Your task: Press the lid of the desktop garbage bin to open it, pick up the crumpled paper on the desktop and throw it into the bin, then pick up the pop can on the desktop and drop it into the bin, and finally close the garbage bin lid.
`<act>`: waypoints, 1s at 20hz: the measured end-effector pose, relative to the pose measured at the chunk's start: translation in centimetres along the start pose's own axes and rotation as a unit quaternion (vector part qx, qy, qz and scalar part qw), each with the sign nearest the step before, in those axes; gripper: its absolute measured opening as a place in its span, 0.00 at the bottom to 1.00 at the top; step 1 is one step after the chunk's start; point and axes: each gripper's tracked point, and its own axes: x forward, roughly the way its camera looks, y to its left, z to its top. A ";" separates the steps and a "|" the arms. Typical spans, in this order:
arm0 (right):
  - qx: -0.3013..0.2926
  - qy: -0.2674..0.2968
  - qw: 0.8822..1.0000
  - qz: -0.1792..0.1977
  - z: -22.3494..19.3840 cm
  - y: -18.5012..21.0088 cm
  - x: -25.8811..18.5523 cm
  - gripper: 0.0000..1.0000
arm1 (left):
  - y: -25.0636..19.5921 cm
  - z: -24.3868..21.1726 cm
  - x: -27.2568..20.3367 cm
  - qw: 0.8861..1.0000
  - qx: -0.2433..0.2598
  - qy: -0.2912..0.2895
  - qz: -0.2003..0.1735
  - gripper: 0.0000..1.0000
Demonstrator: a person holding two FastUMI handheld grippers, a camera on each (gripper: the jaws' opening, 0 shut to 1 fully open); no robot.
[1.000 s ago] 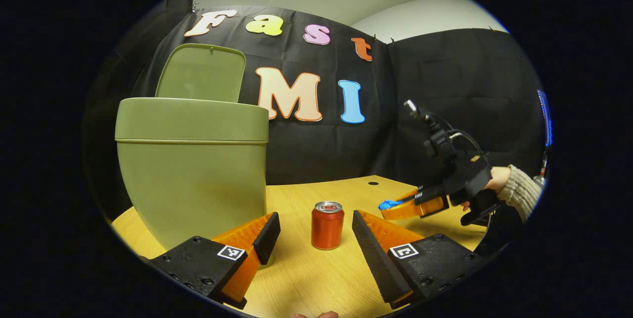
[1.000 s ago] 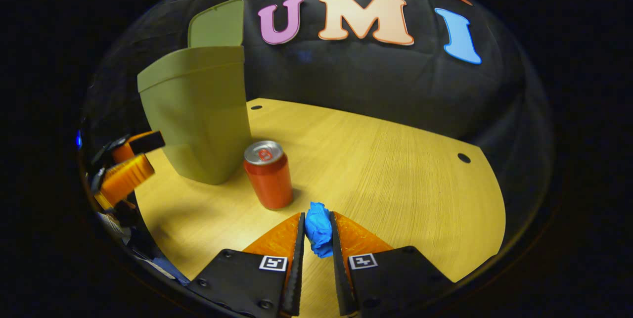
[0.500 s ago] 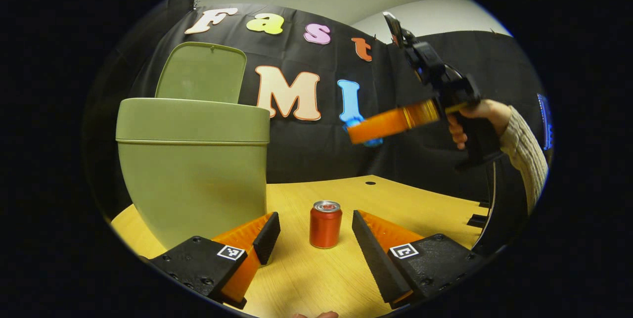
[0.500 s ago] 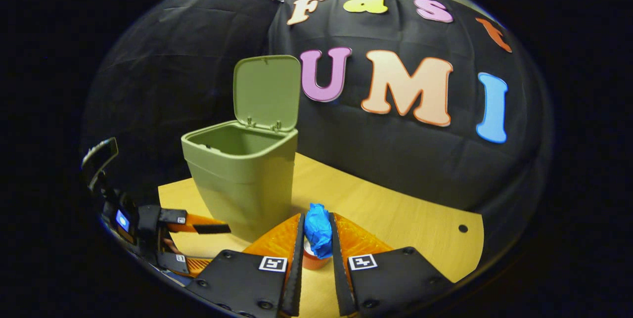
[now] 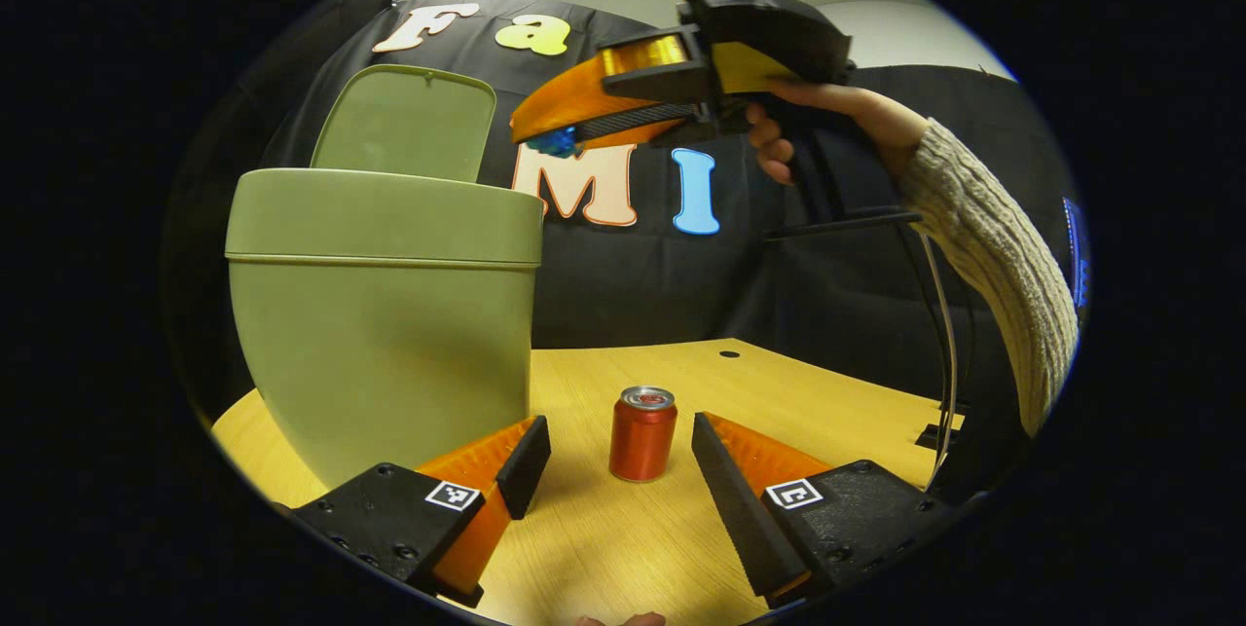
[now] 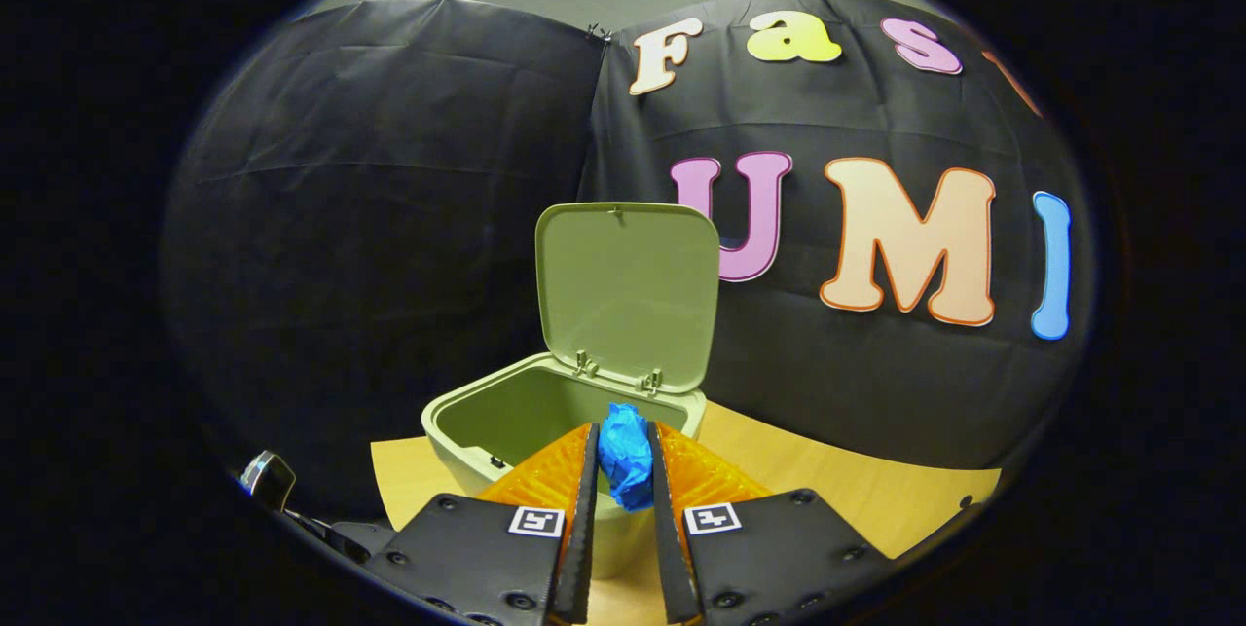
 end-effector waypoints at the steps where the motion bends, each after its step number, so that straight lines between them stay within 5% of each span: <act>1: 0.000 0.005 1.000 0.001 -0.4 0.3 0.6 0.29 | 0.0 0.1 0.0 1.000 0.000 0.001 -0.001 0.92; 6: -0.003 0.020 1.000 0.003 -1.5 1.2 3.6 0.31 | 0.0 0.1 -0.2 1.000 0.002 0.001 -0.003 0.92; 11: -0.028 0.006 0.999 -0.021 -1.0 0.6 3.3 0.99 | 0.0 0.2 0.3 1.000 0.002 0.005 -0.005 0.92; 20: -0.057 -0.039 0.992 -0.103 -0.5 -5.6 -6.4 0.98 | -1.3 -0.9 0.2 0.999 0.021 0.020 -0.020 0.92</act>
